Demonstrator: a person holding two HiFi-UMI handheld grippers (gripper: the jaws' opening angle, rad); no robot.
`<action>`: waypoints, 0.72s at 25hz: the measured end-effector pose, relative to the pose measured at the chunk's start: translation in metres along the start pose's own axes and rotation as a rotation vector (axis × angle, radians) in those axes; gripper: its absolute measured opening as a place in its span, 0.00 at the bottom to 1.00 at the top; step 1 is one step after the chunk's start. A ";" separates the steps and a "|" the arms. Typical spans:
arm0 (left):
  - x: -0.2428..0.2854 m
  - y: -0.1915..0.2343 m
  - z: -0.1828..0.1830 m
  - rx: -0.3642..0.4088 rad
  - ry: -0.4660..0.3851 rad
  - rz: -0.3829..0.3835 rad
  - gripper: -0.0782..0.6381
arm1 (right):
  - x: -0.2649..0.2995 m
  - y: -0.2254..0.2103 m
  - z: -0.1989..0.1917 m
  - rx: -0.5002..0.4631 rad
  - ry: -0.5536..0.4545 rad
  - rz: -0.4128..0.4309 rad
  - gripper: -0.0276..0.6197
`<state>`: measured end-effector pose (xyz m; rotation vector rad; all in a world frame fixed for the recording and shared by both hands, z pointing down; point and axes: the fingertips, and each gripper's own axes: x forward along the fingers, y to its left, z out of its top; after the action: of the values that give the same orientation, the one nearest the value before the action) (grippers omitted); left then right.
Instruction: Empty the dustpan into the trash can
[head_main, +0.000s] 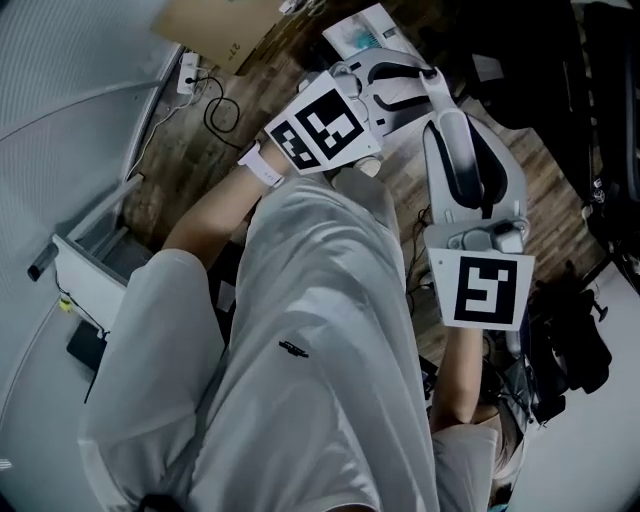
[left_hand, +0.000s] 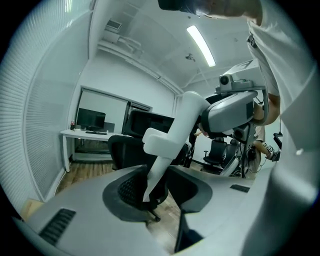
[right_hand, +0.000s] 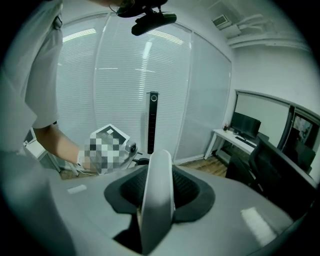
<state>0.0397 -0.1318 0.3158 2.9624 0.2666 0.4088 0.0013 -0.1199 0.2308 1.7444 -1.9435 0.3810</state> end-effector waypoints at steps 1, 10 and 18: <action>-0.004 -0.001 0.000 -0.002 -0.006 0.021 0.28 | -0.001 0.004 0.000 -0.017 -0.003 0.015 0.25; -0.028 -0.021 -0.003 -0.018 -0.039 0.187 0.28 | -0.024 0.036 -0.005 -0.187 -0.064 0.128 0.25; -0.051 -0.048 -0.033 0.010 -0.070 0.340 0.28 | -0.041 0.075 -0.038 -0.335 -0.117 0.229 0.25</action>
<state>-0.0249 -0.0908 0.3262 3.0251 -0.2474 0.3395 -0.0630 -0.0549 0.2500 1.3632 -2.1532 0.0240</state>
